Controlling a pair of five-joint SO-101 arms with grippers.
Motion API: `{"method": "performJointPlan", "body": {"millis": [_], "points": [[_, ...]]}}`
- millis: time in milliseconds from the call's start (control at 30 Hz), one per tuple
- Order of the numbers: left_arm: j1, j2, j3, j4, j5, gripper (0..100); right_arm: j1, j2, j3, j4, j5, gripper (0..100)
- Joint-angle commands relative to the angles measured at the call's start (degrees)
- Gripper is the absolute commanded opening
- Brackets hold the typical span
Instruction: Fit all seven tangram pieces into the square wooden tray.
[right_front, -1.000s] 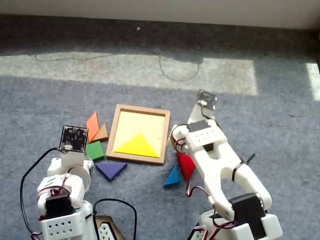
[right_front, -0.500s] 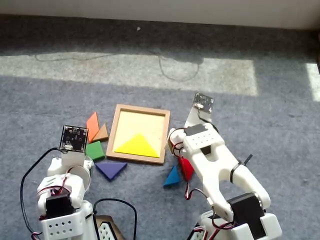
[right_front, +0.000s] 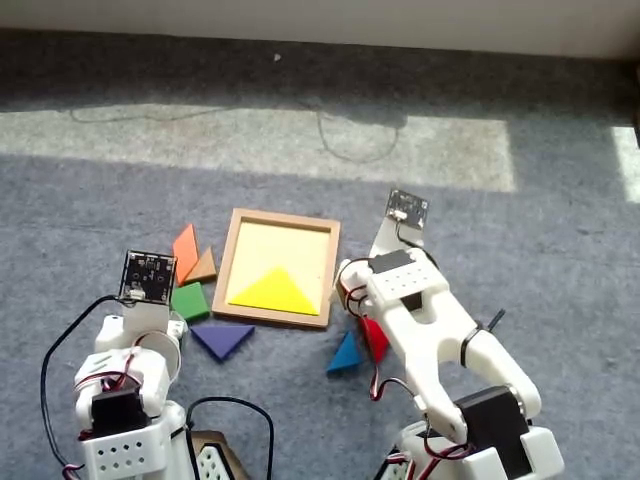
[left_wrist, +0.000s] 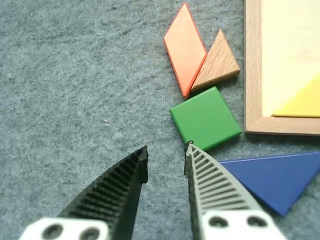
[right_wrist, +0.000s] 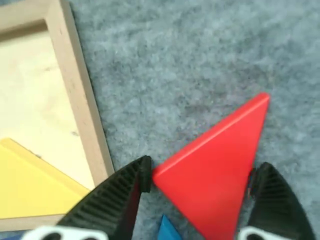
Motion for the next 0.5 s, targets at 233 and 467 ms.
{"method": "performJointPlan", "body": {"millis": [233, 467], "points": [[-0.48, -1.80, -0.31, -0.09, -0.70, 15, -0.57, -1.27, -0.31, -0.40, 3.52, 18.3], [-0.48, -1.80, -0.31, -0.09, -0.70, 15, -0.66, -1.36, -2.42, 5.67, 3.60, 18.3]]}}
